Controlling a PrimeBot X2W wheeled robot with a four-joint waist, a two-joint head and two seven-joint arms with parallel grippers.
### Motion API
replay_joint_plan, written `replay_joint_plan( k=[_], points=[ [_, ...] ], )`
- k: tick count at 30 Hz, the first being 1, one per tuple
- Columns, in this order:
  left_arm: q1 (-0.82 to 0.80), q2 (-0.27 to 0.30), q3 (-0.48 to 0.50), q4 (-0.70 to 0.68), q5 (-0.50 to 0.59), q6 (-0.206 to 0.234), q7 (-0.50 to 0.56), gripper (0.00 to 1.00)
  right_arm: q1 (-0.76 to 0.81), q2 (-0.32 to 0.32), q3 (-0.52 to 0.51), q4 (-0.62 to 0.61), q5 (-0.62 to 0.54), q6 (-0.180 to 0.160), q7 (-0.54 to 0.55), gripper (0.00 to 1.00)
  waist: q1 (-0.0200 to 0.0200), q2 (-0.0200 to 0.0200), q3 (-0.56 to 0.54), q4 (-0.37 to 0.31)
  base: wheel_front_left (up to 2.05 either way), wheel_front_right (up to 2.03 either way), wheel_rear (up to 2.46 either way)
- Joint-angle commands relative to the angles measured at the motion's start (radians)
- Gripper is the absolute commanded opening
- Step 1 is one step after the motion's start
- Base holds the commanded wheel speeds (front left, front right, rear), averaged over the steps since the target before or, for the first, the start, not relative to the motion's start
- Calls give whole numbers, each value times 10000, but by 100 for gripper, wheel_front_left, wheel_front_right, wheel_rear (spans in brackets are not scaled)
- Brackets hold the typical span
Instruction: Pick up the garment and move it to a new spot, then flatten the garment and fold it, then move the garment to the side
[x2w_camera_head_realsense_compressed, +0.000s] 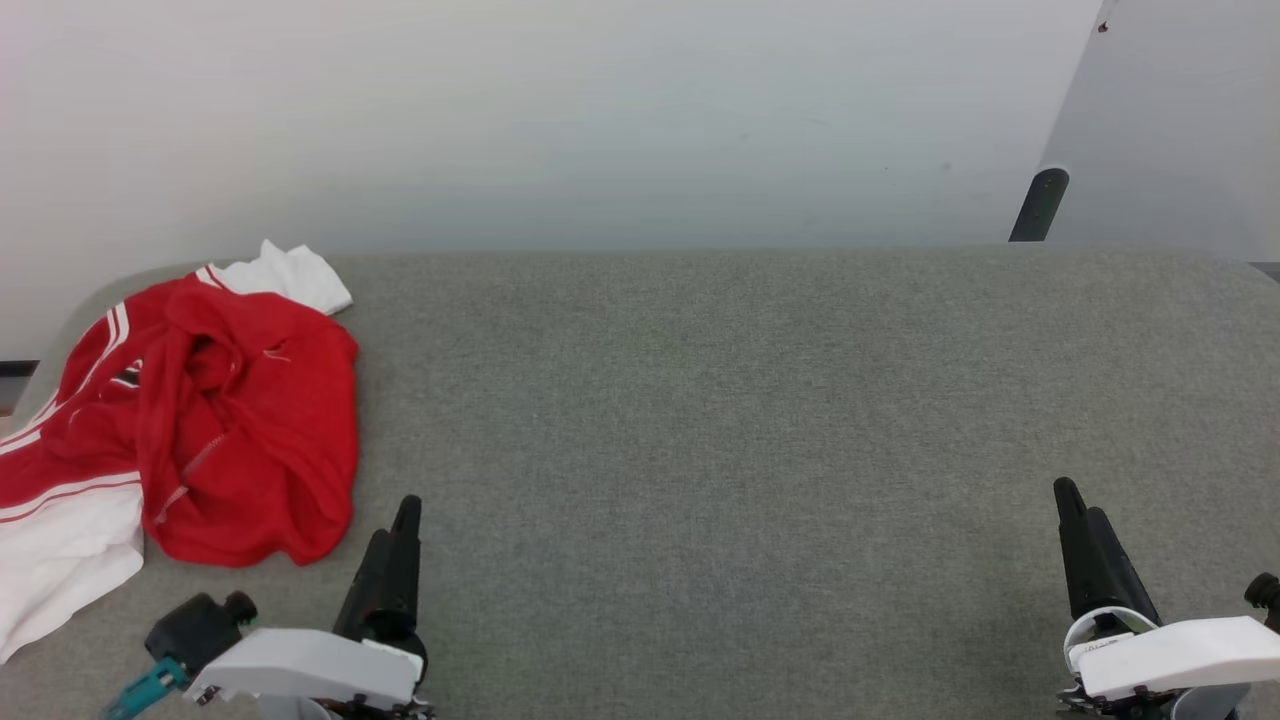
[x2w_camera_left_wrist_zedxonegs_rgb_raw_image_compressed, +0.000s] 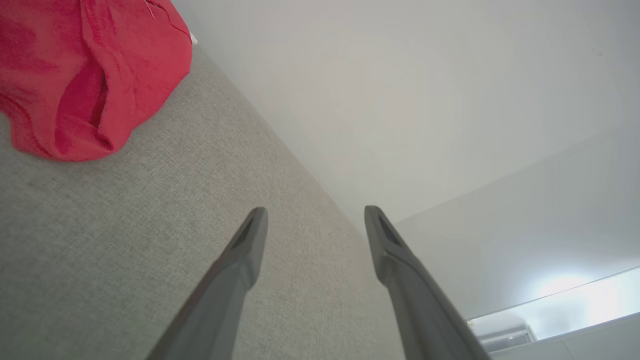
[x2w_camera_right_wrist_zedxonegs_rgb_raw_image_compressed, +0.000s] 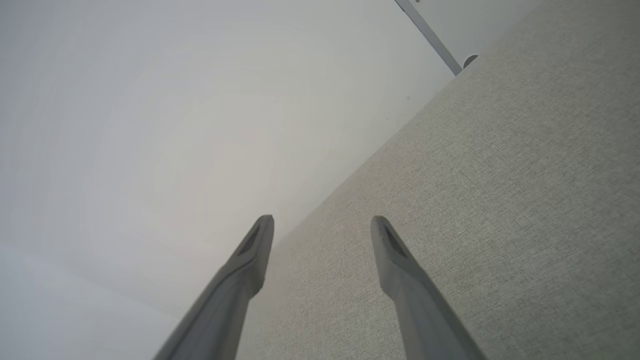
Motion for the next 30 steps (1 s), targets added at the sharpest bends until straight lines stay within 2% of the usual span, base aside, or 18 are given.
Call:
replay_joint_plan(
  k=[1, 13, 30],
  points=[
    [-202, 96, -38, -162, 552, 67, -92, 100, 40, 7, -43, -225, -515, 4, -79, 100, 0, 0, -5, 7, 0, 0, 0],
    [-106, 1, 21, -411, 3521, 137, -467, 100, 133, 19, -63, -523, -2851, 5, -272, 100, 0, 0, -28, 29, 0, 0, 0],
    [-22, -139, 215, -786, 6504, -280, -921, 100, 146, 15, -86, -794, -4976, 7, -538, 100, 0, 0, -19, 48, 0, 0, 0]
  ],
)
